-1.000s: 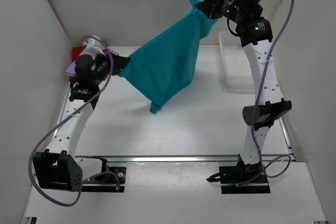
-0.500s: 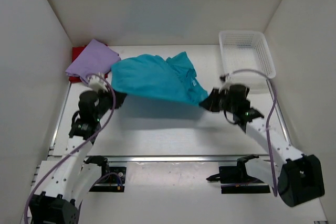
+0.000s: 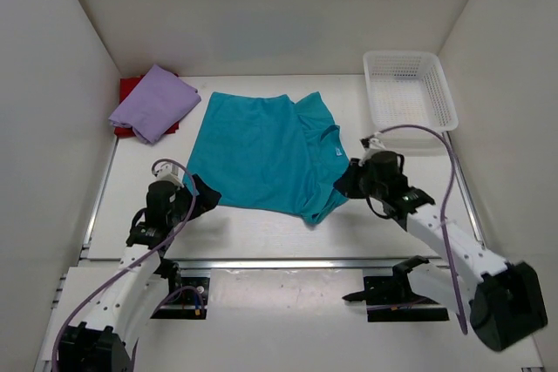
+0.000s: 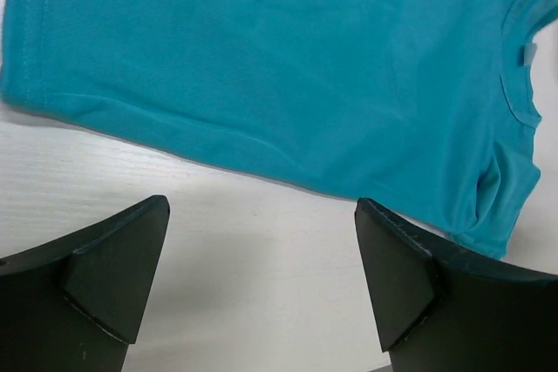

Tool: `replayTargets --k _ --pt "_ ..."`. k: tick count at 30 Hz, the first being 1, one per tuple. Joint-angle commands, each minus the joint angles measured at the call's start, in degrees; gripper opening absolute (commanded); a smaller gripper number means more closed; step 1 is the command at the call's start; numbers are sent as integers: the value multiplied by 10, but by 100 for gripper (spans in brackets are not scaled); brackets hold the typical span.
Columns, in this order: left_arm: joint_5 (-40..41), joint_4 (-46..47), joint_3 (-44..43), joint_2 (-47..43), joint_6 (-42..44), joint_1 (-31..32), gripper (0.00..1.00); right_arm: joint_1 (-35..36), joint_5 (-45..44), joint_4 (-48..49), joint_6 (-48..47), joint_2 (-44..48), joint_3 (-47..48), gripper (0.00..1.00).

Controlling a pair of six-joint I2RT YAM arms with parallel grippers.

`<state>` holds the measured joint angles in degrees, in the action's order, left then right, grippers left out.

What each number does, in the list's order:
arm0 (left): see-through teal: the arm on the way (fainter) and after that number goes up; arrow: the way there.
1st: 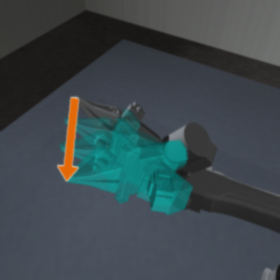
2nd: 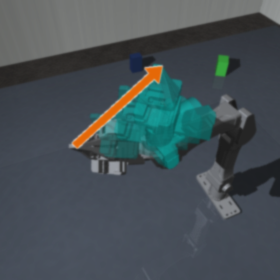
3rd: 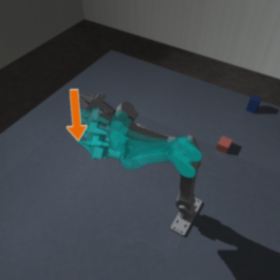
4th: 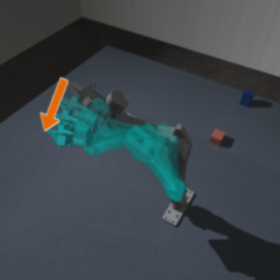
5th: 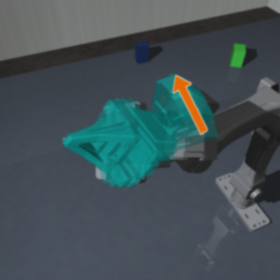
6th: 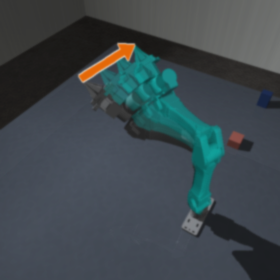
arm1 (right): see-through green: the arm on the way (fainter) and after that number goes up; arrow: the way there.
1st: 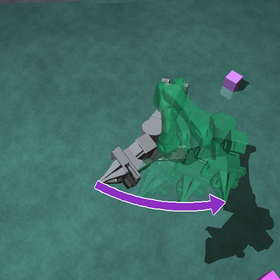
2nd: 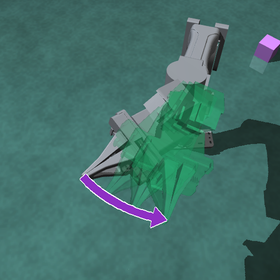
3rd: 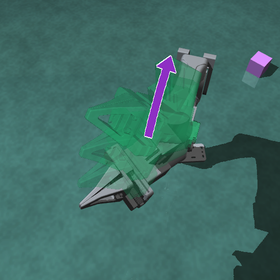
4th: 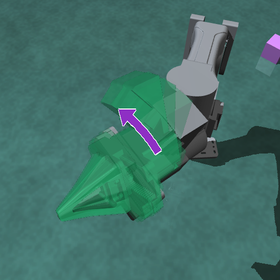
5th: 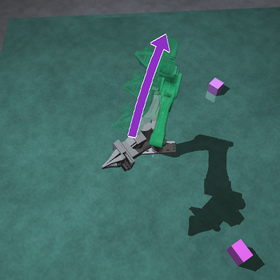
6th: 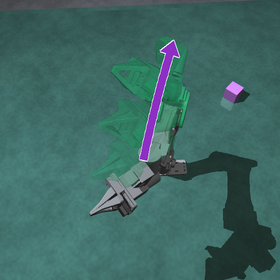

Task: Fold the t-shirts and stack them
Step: Flatten out the tshirt

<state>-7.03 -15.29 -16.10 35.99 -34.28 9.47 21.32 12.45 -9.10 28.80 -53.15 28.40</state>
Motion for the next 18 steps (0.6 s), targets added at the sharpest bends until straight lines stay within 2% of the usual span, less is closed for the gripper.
replayTargets --k 1,2,3,4,5,6,10,15,16,18 --pt "-40 51 8 22 -18 -27 99 45 -92 -12 -56 -85 62 11" --pt "-30 56 15 19 -24 -35 95 52 -108 -5 -57 -107 70 17" --pt "-33 66 18 15 -25 -42 88 43 -96 5 -49 -127 70 28" --pt "-30 75 25 16 -32 -48 66 33 -86 24 -48 -139 67 36" --pt "-21 76 21 25 -35 -48 48 28 -74 34 -44 -150 65 39" --pt "-14 80 22 39 -33 -52 43 21 -70 42 -40 -165 68 41" --pt "-52 122 31 72 -42 -56 43 35 -109 29 -52 -210 88 44" --pt "-32 147 26 88 -45 -29 43 34 -72 51 -45 -238 80 41" --pt "-33 146 24 97 -44 -30 43 34 -72 53 -44 -246 83 37" --pt "-33 176 13 113 -47 -23 42 38 -68 69 -45 -245 88 37"
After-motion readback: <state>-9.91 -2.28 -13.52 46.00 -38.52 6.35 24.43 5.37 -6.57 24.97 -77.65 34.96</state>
